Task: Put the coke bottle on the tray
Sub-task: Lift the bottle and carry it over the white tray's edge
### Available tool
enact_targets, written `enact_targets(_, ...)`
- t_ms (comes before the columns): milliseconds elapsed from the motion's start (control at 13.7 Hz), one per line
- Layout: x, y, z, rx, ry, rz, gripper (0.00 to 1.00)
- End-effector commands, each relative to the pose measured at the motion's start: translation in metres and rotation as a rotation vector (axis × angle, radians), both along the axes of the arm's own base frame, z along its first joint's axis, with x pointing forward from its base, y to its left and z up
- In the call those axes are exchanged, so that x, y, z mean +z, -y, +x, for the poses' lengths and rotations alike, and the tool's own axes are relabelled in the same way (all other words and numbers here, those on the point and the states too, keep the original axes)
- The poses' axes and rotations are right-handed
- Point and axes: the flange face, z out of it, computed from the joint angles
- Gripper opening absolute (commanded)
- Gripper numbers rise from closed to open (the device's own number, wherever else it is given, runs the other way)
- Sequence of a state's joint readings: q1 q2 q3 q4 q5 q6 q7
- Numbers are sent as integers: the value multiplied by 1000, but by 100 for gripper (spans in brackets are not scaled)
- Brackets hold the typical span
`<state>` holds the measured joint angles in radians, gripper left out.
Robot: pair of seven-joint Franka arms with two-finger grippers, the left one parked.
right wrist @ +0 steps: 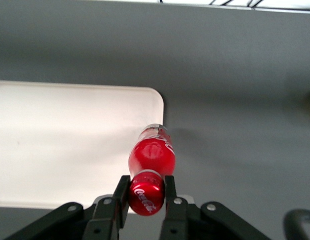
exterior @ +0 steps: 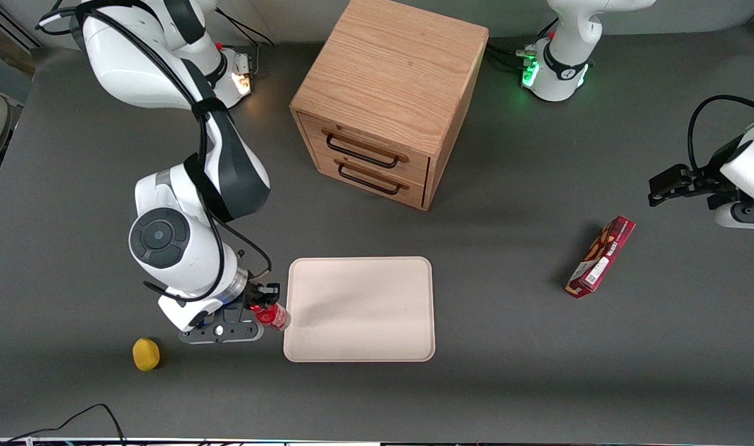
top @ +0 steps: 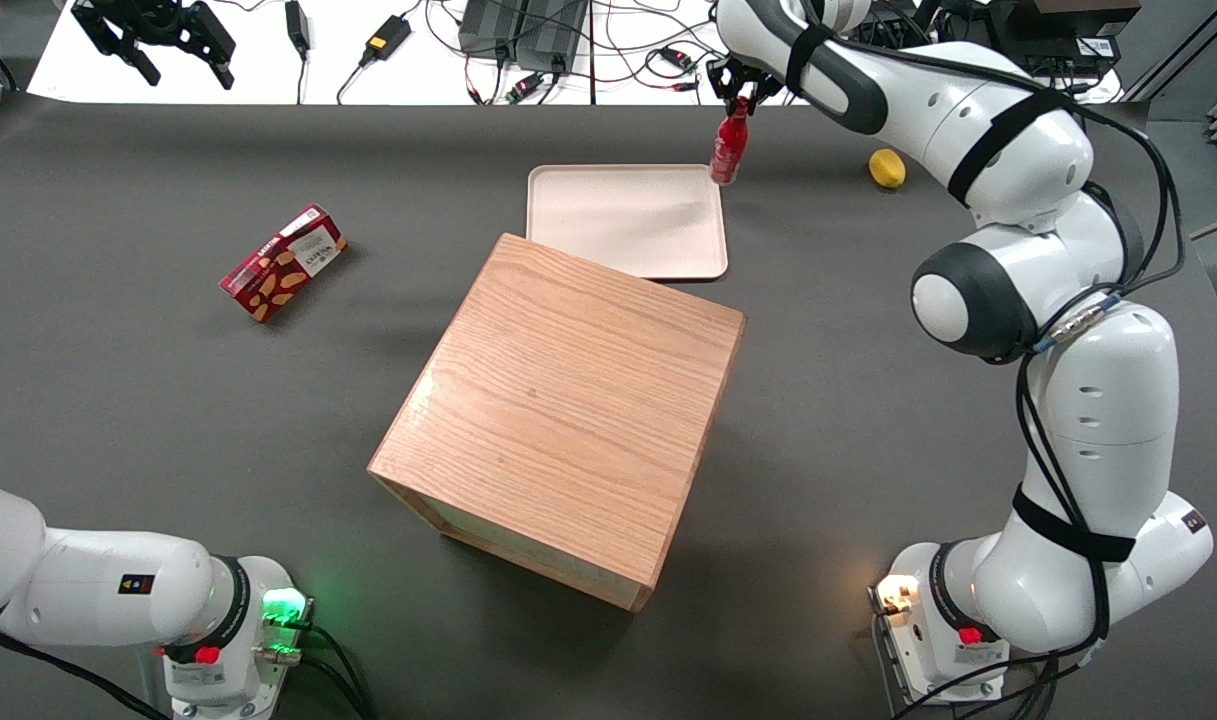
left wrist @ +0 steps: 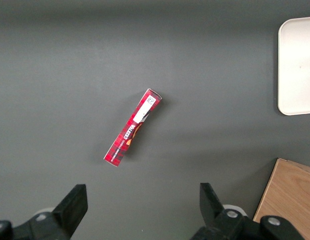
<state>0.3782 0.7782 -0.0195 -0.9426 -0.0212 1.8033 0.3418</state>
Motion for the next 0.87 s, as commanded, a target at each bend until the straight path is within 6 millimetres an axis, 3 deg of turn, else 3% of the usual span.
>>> enact_targets(0,-11,-8,13,-23,37,63,0)
enact_targets(291,-30,-25,13,-68,38,107,0)
enact_targets(801,-73,-24,19,-74,19,86,0)
